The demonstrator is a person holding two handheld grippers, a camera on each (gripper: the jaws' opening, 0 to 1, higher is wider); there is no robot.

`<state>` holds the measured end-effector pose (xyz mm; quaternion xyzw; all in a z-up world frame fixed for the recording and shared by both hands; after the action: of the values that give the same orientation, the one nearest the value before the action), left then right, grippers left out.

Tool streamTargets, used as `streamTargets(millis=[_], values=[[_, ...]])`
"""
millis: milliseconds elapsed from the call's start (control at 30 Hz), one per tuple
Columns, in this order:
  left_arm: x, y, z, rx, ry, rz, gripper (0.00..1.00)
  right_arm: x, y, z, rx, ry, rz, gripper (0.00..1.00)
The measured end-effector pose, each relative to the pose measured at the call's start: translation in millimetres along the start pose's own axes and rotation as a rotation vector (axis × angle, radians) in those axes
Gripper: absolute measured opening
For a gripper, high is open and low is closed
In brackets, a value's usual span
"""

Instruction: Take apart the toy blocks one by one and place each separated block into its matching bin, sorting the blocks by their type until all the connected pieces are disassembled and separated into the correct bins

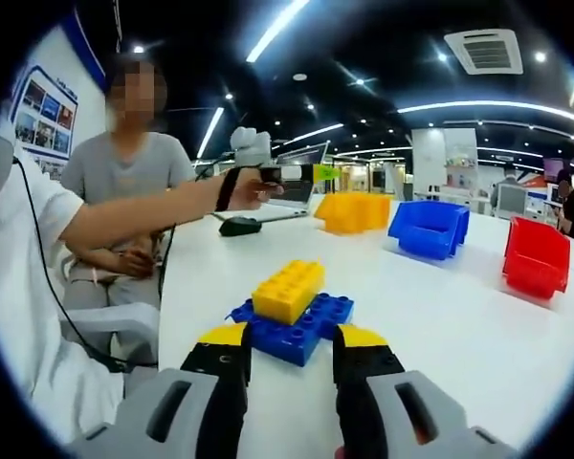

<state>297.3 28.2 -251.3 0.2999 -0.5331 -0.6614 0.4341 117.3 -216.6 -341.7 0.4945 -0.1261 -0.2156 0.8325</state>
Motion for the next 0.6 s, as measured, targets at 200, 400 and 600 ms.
streamTargets(millis=[200, 400, 600], values=[[65.4, -26.7, 20.9, -0.040, -0.191, -0.044, 0.79, 0.0, -0.3, 0.5, 0.001, -0.001, -0.002, 0.35], [144.3, -58.8, 45.6, -0.103, -0.404, -0.153, 0.79, 0.6, -0.5, 2.2, 0.006, -0.003, -0.005, 0.35], [191.3, -81.8, 54.0, -0.155, -0.451, -0.248, 0.72, 0.0, -0.2, 1.6, 0.006, -0.004, -0.004, 0.35]])
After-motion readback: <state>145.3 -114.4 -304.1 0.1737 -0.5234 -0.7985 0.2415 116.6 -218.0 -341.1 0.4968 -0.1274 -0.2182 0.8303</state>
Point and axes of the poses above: the point that each gripper's makers call its tool centre point, and the gripper's own axes: z roughly backward along the fingers, x roughly to its right, y roughly out of its top, the point moved 3 cm from there along z, roughly backward along the fingers, and after that the axes turned 14 degrees about -x, right-handed, at the moved point
